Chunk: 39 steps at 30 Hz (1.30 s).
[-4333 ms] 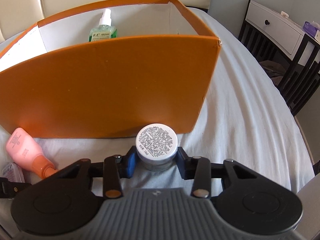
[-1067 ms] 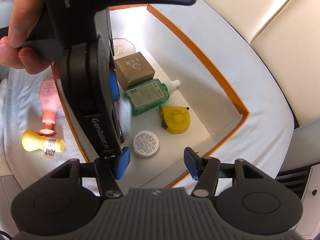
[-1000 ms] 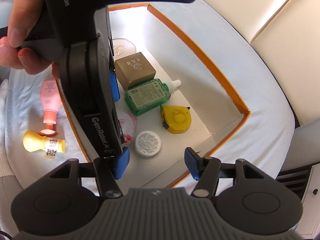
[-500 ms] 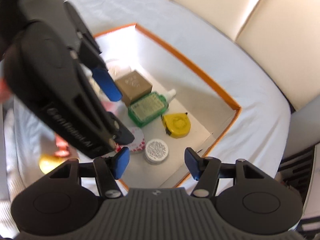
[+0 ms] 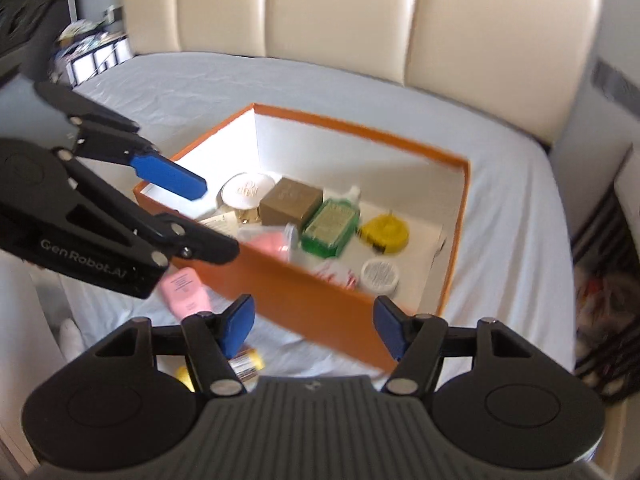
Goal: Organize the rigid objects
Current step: 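Grasp the pink pump bottle with the left tool while the right grasps the yellow tube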
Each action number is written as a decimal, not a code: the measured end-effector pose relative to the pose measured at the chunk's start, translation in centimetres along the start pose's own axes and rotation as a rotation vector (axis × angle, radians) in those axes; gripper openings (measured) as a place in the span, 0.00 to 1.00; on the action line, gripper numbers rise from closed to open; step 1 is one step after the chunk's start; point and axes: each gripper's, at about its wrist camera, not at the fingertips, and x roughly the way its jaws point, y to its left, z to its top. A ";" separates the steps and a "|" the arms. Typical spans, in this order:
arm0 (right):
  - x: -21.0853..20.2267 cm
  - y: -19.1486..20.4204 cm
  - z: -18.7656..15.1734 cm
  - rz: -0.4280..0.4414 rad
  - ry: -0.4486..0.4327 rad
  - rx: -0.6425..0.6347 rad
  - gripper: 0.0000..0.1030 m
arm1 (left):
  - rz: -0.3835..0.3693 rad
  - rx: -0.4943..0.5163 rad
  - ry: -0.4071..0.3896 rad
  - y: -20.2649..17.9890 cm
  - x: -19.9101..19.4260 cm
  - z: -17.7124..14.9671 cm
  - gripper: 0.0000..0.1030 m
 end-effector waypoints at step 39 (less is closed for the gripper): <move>8.3 2.9 -6.7 0.050 0.194 0.367 0.37 | 0.258 0.974 0.226 -6.1 8.4 -12.7 0.63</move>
